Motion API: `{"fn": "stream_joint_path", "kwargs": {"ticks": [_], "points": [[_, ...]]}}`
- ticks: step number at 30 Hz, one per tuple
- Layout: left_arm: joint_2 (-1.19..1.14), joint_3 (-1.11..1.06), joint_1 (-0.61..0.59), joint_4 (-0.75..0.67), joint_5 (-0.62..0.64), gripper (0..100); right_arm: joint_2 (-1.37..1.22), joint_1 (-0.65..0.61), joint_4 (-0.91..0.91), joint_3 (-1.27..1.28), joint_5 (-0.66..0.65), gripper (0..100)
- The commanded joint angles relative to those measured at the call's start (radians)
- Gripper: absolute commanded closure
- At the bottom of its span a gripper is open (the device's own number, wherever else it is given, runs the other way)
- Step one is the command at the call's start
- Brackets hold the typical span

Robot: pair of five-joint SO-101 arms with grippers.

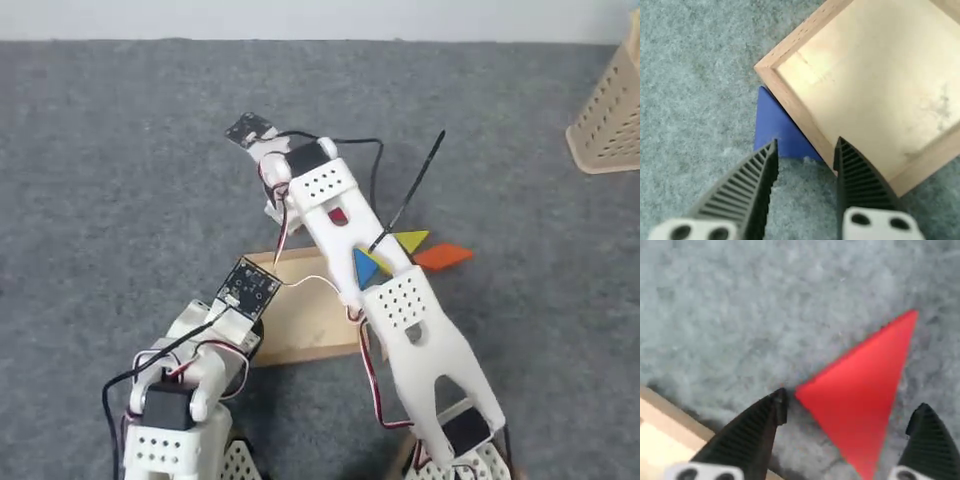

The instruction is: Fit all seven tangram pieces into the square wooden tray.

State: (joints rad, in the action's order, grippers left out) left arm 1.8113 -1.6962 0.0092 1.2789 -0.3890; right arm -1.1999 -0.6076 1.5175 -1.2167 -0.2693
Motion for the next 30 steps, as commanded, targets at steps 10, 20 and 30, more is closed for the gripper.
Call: {"fn": "stream_joint_path", "kwargs": {"ticks": [10, 20, 30], "points": [[0.012, 0.012, 0.002, 0.005, 0.008, 82, 0.002, -0.004, -0.062, -0.032, 0.158, 62.6], [0.012, 0.012, 0.002, 0.005, 0.008, 82, 0.002, -0.002, -0.030, -0.029, 0.155, 74.3], [0.012, 0.012, 0.002, 0.005, 0.008, 82, 0.004, 0.010, 0.002, -0.034, 0.155, 79.4]]}}
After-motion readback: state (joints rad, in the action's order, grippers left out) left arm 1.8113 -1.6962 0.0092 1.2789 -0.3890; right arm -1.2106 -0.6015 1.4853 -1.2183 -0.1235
